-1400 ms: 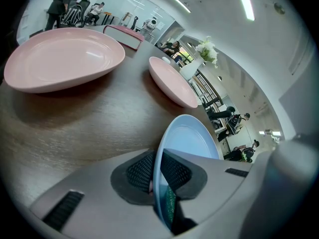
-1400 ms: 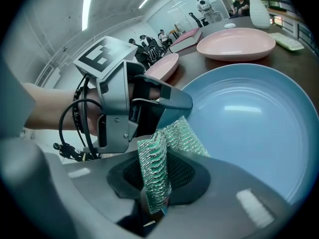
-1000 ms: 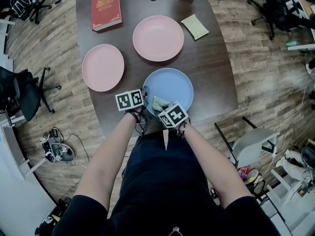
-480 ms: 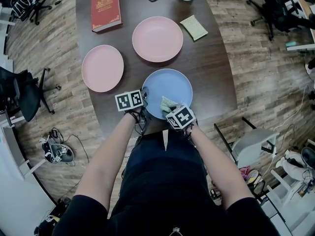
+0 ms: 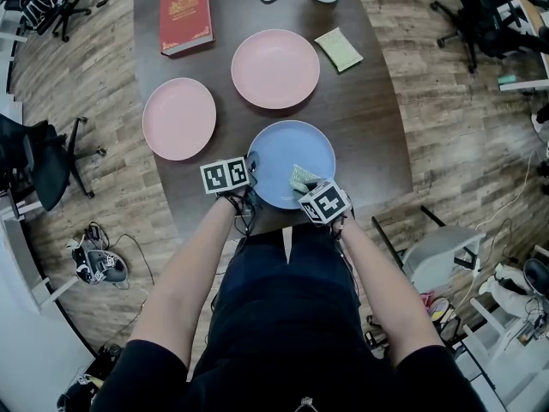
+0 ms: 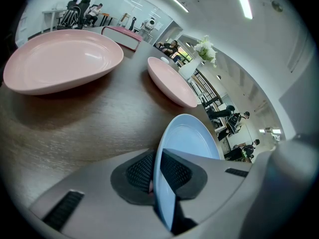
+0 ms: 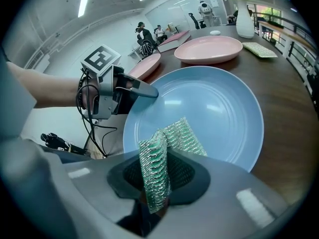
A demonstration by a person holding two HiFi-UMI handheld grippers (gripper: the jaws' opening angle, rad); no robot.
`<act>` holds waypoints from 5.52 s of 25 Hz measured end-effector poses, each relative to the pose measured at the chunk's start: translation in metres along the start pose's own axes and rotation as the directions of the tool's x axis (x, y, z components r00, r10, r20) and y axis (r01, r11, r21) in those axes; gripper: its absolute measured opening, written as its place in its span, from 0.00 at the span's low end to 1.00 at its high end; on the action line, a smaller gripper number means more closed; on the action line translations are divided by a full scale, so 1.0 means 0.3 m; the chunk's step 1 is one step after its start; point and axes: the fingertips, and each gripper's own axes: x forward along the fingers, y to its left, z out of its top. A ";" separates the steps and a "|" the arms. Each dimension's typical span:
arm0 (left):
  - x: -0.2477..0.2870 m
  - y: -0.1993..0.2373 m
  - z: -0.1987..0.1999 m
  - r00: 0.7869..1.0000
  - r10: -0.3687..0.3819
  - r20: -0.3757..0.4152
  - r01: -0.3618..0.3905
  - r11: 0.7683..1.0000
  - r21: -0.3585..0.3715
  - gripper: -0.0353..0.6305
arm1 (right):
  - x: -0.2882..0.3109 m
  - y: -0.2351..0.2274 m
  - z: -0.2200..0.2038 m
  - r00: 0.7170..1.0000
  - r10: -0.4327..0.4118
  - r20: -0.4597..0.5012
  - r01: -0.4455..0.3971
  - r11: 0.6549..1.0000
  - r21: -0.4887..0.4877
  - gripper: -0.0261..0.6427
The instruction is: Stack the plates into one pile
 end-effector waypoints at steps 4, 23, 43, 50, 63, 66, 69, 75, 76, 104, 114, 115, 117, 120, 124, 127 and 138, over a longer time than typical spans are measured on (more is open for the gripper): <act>0.002 -0.001 0.000 1.000 0.000 0.001 0.000 1.000 -0.001 0.10 | -0.011 -0.032 -0.001 1.000 -0.013 0.002 0.013 1.000 -0.001 0.16; 0.004 -0.001 0.002 1.000 -0.011 0.004 0.011 0.999 -0.042 0.10 | -0.038 -0.079 0.007 0.998 -0.055 -0.006 0.055 0.998 -0.023 0.16; -0.001 0.000 0.002 1.000 -0.004 0.014 0.005 0.998 -0.062 0.10 | 0.001 0.004 0.005 1.000 -0.009 0.009 0.009 1.000 0.027 0.17; -0.002 -0.001 0.003 1.000 -0.006 0.014 0.007 0.998 -0.069 0.10 | 0.029 0.053 0.020 1.000 0.024 0.020 -0.025 0.999 0.036 0.17; 0.000 -0.001 0.001 1.000 -0.002 0.014 0.003 0.997 -0.071 0.10 | 0.080 0.129 0.058 0.998 0.064 0.016 -0.065 0.997 0.049 0.17; -0.001 -0.004 -0.002 1.000 -0.002 0.014 0.003 0.998 -0.070 0.10 | 0.094 0.152 0.072 0.997 0.076 0.017 -0.077 0.996 0.044 0.17; -0.003 -0.006 -0.002 1.000 -0.002 0.013 0.003 0.997 -0.071 0.10 | 0.105 0.171 0.091 0.996 0.088 0.019 -0.089 0.995 0.042 0.17; -0.003 -0.002 0.002 1.000 -0.007 0.008 0.008 0.997 -0.074 0.10 | 0.135 0.199 0.138 0.992 0.119 0.039 -0.122 0.990 0.074 0.17; -0.002 -0.003 0.001 1.000 -0.007 0.007 0.008 0.997 -0.074 0.10 | 0.139 0.202 0.145 0.992 0.123 0.043 -0.126 0.989 0.080 0.17; -0.002 -0.005 -0.004 1.000 0.000 0.004 0.000 0.998 -0.071 0.11 | 0.160 0.223 0.188 0.987 0.146 0.074 -0.153 0.982 0.107 0.16; -0.001 -0.001 -0.003 1.000 0.004 0.007 -0.004 0.998 -0.061 0.11 | 0.138 0.206 0.139 0.990 0.133 0.042 -0.137 0.985 0.102 0.16; -0.001 -0.002 -0.003 1.000 0.005 0.008 -0.004 0.998 -0.060 0.11 | 0.133 0.201 0.130 0.990 0.132 0.040 -0.135 0.986 0.102 0.17; -0.001 -0.002 -0.004 1.000 0.006 0.010 -0.006 0.998 -0.060 0.11 | 0.123 0.191 0.113 0.991 0.131 0.035 -0.134 0.986 0.104 0.17; 0.001 0.000 -0.005 1.000 0.010 0.010 -0.009 0.998 -0.058 0.11 | 0.111 0.175 0.090 0.992 0.121 0.025 -0.123 0.988 0.096 0.16; 0.005 0.002 -0.001 1.000 0.011 0.011 -0.010 0.998 -0.056 0.11 | 0.089 0.143 0.059 0.995 0.096 0.009 -0.097 0.992 0.076 0.17; 0.002 0.001 0.000 1.000 0.013 0.012 -0.012 0.998 -0.056 0.11 | 0.061 0.107 0.036 0.997 0.079 0.003 -0.079 0.995 0.068 0.16; 0.009 -0.012 -0.005 1.000 0.019 0.014 -0.018 0.998 -0.060 0.11 | -0.013 -0.013 -0.001 1.000 0.007 0.003 -0.007 0.998 0.059 0.16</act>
